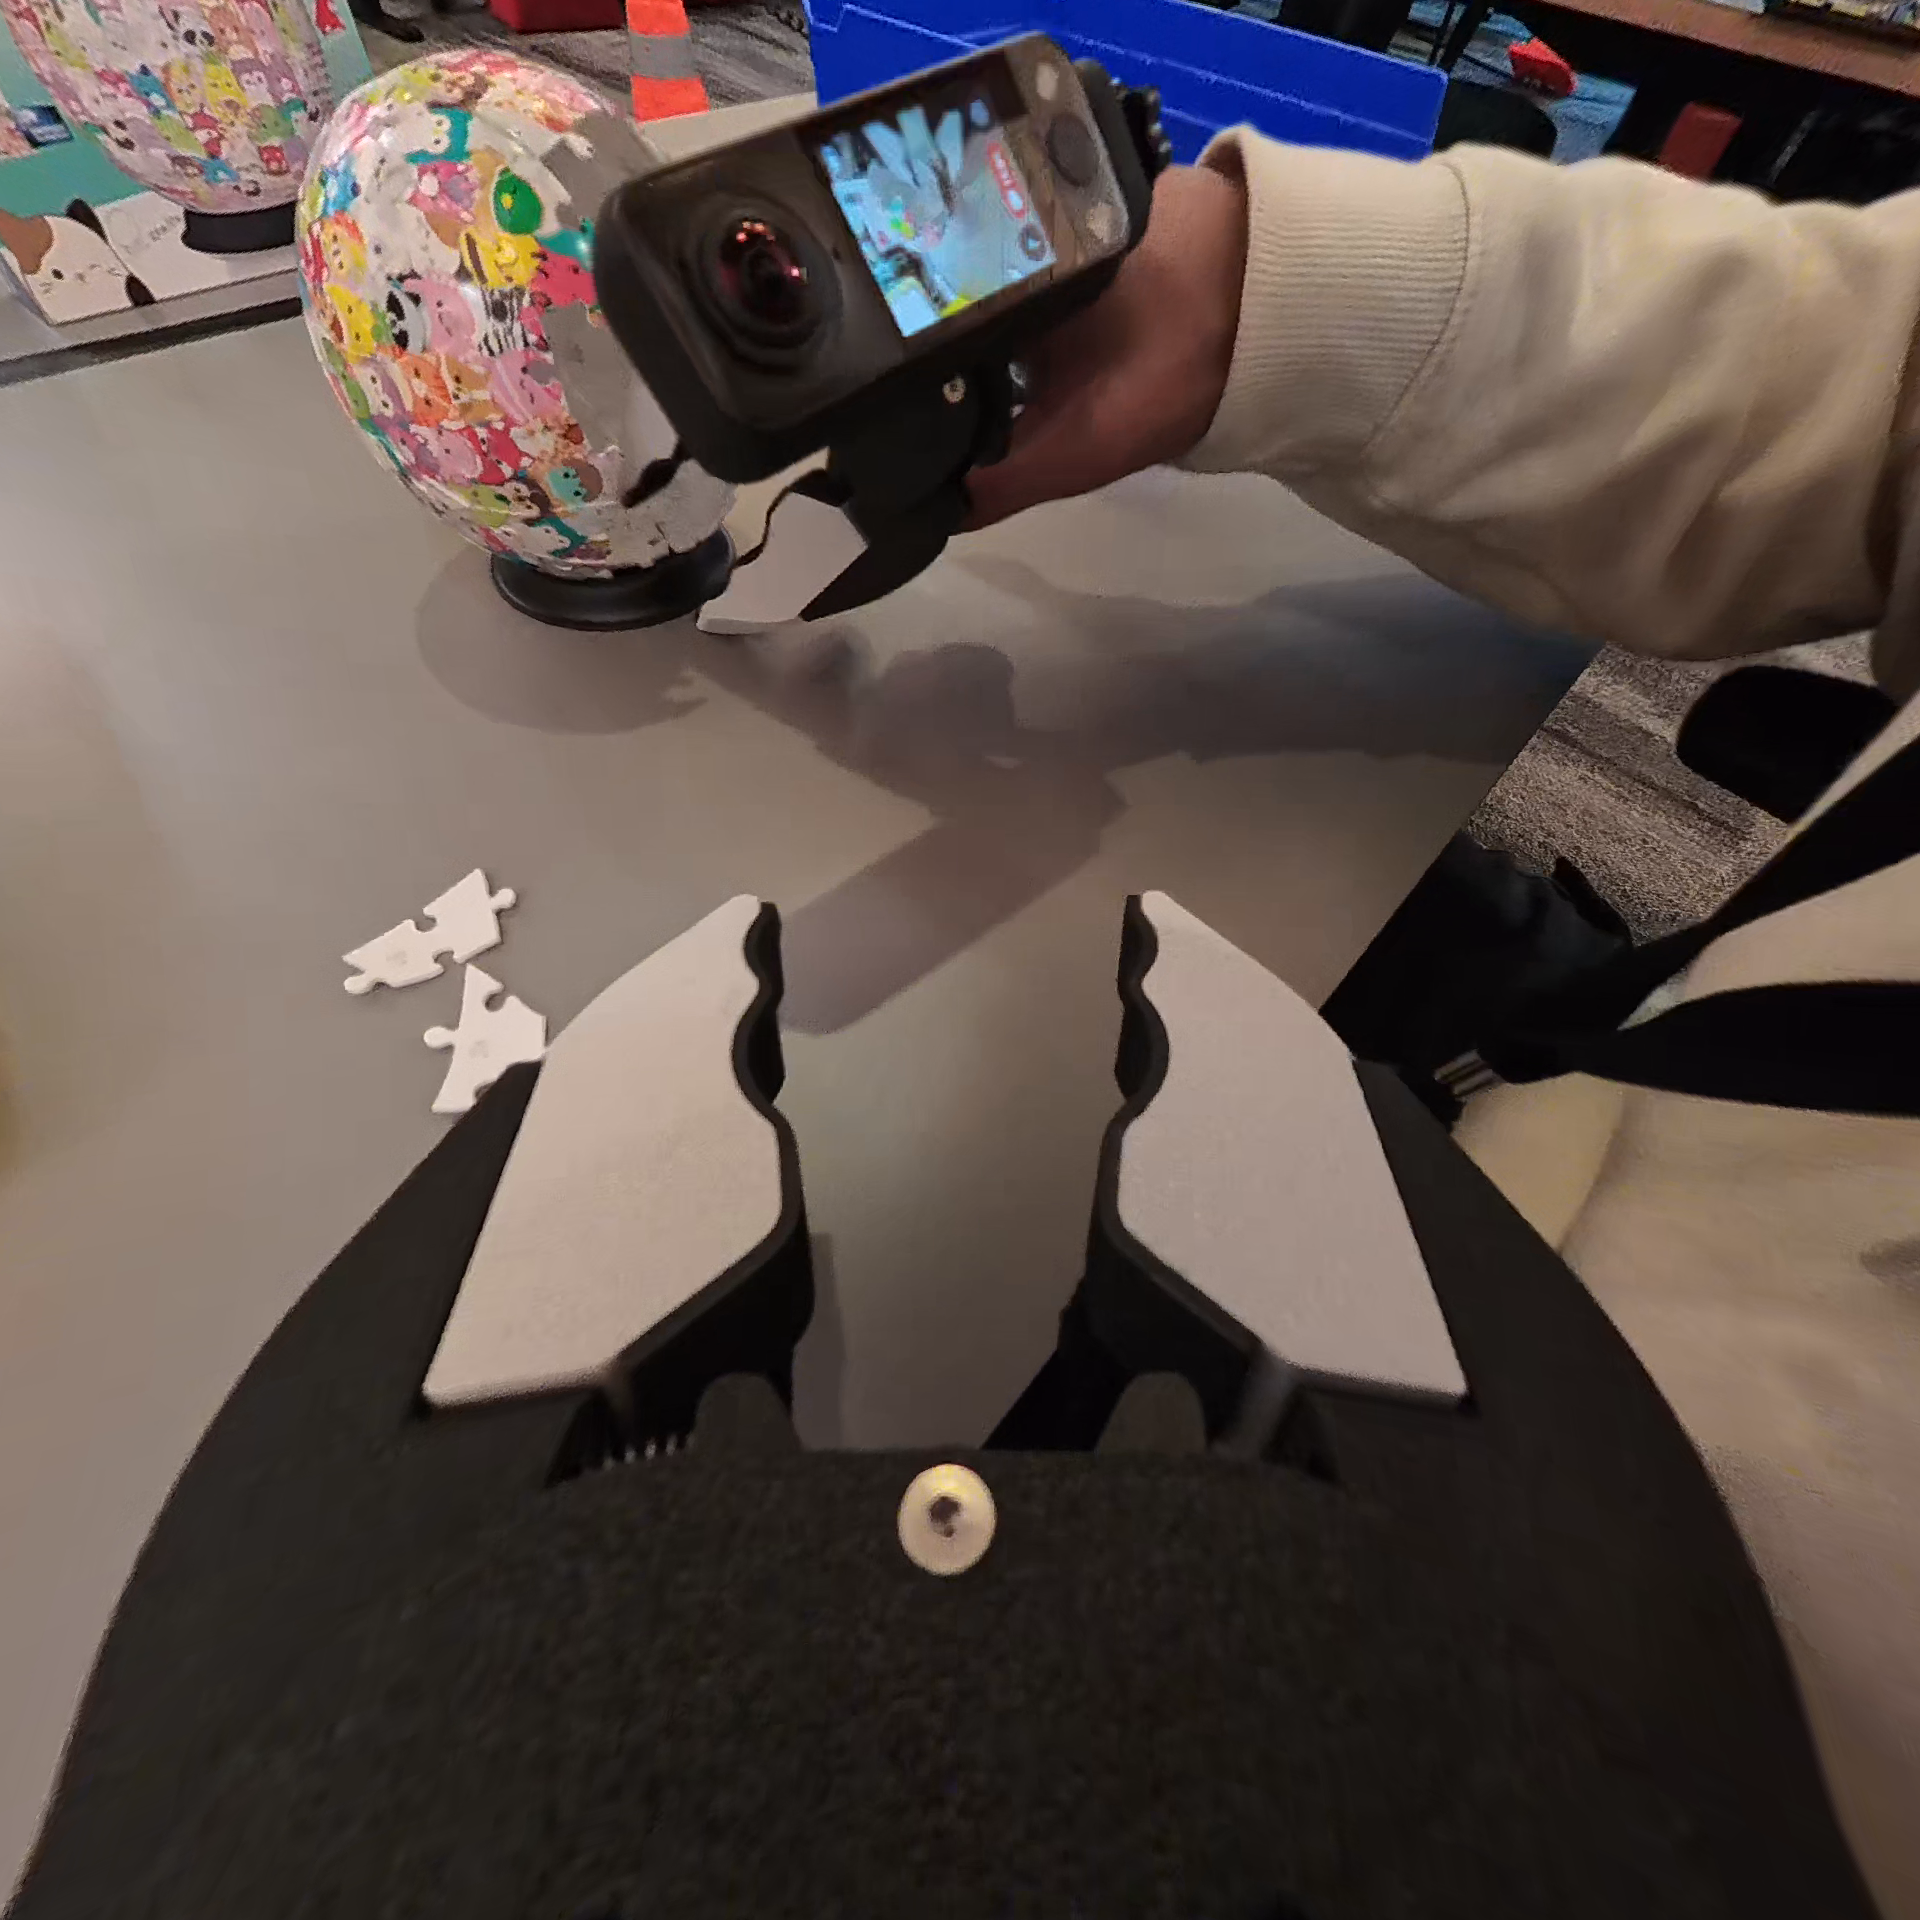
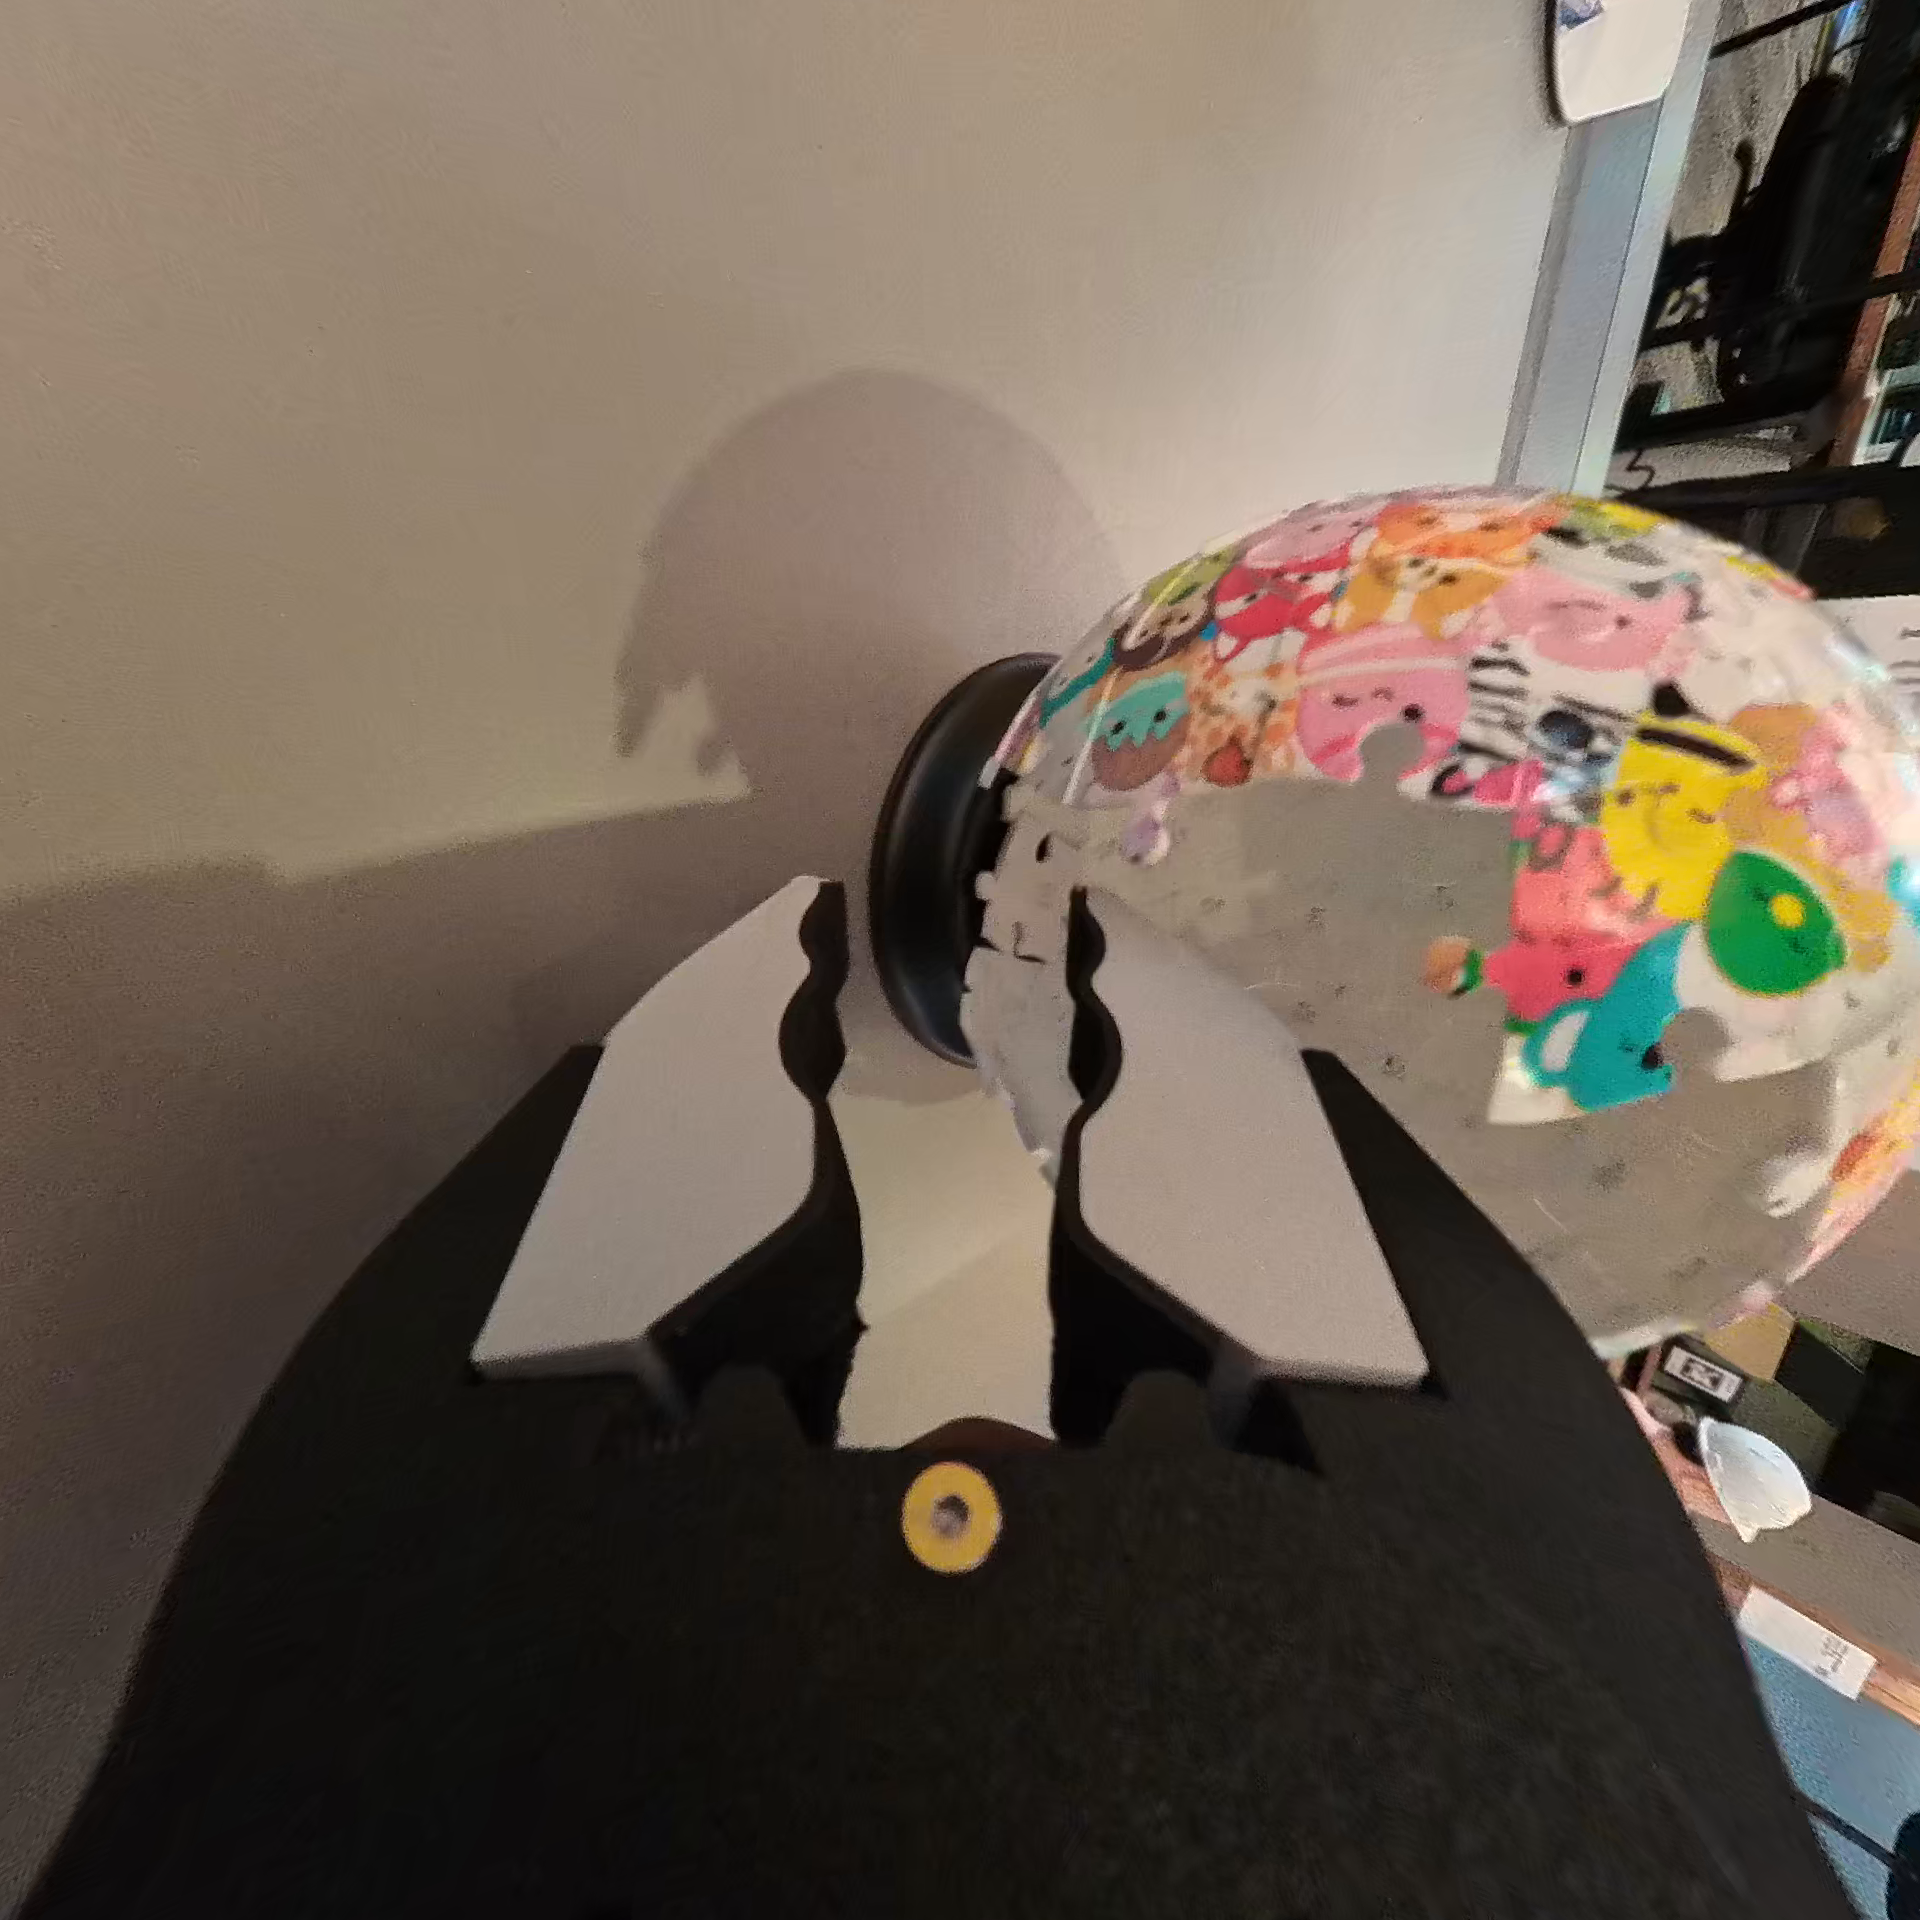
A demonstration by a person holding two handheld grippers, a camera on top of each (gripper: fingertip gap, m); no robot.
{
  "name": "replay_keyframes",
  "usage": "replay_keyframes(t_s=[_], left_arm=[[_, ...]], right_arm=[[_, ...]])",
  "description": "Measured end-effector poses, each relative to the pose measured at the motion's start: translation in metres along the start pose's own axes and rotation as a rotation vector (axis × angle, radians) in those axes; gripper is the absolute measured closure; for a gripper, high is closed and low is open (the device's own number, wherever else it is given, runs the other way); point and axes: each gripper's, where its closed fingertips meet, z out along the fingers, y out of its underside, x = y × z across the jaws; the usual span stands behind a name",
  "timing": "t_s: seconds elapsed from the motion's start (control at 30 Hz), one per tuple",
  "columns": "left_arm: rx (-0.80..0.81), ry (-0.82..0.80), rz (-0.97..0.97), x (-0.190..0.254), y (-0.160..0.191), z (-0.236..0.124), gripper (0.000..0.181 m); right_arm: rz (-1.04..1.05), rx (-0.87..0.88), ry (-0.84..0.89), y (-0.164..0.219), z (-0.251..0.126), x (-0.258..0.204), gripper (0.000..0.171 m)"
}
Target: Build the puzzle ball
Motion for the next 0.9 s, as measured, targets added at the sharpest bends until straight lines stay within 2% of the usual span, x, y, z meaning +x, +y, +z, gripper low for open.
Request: replay_keyframes(t_s=[0.03, 0.1, 0.3, 0.63, 0.77, 0.9], left_arm=[[0.002, 0.003, 0.0, 0.0, -0.001, 0.0, 0.119], [0.007, 0.011, -0.007, 0.0, -0.002, 0.001, 0.119], [0.013, 0.01, -0.026, -0.004, -0.002, -0.002, 0.119], [0.018, -0.008, -0.059, -0.009, 0.001, -0.01, 0.119], [0.021, -0.003, -0.074, -0.011, 0.001, -0.011, 0.119], [0.026, 0.009, -0.089, -0.011, 0.0, -0.011, 0.119]], right_arm=[[0.001, -0.01, 0.004, 0.0, 0.002, 0.002, 0.13], [0.003, -0.039, -0.016, 0.003, 0.006, 0.0, 0.144], [0.02, -0.025, -0.01, 0.0, 0.012, 0.002, 0.149], [0.145, -0.078, -0.065, 0.007, 0.011, 0.003, 0.146], [0.091, -0.074, -0.074, 0.006, 0.012, 0.0, 0.153], [0.017, -0.093, -0.031, 0.006, 0.012, 0.004, 0.15]])
